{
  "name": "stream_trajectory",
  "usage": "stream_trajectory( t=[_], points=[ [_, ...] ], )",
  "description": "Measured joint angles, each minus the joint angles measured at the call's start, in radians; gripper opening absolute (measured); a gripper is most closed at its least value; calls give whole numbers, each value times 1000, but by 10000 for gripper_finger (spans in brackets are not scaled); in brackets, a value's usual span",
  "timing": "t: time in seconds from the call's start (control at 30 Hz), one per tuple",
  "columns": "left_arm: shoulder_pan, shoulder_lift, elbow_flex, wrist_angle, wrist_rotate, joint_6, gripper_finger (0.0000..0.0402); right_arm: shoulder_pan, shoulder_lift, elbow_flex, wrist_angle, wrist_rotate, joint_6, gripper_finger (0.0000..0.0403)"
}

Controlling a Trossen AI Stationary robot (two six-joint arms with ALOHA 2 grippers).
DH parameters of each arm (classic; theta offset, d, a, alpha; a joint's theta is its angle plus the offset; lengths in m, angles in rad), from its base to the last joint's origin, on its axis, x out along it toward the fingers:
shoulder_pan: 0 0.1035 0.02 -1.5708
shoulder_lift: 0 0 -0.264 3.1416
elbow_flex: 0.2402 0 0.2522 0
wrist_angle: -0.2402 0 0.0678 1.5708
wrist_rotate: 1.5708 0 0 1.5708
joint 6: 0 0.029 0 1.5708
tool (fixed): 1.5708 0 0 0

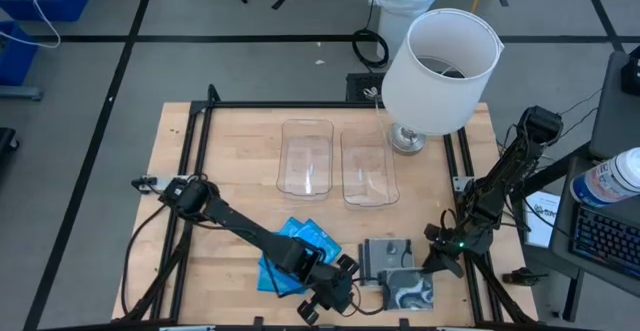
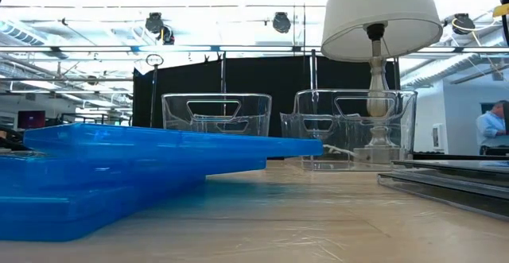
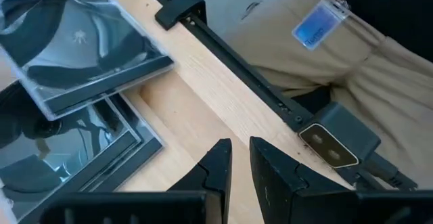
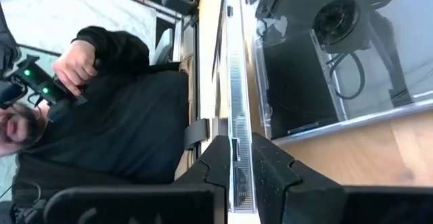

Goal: Pick & place jewel cases by type
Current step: Put the black cd case into the right transparent bin

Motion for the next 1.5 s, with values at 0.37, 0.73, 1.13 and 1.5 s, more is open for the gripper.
stream_trajectory(
  t=[0.37,0.73,1.13,1.5],
  points=[
    [3,2,-46,-15,0,-7,62,-1,-41,0,61,58,-67,26],
    [-35,1,-46,-110,0,-12,62,-85,-215,145,-62,125,-418,26],
    [-98,1,-47,-127,-10,-24,62,-449,-223,777,-1080,156,-744,26],
    [-101,1,-63,-118,-9,-24,62,-979,28,1036,-1342,-164,-1058,26]
  ],
)
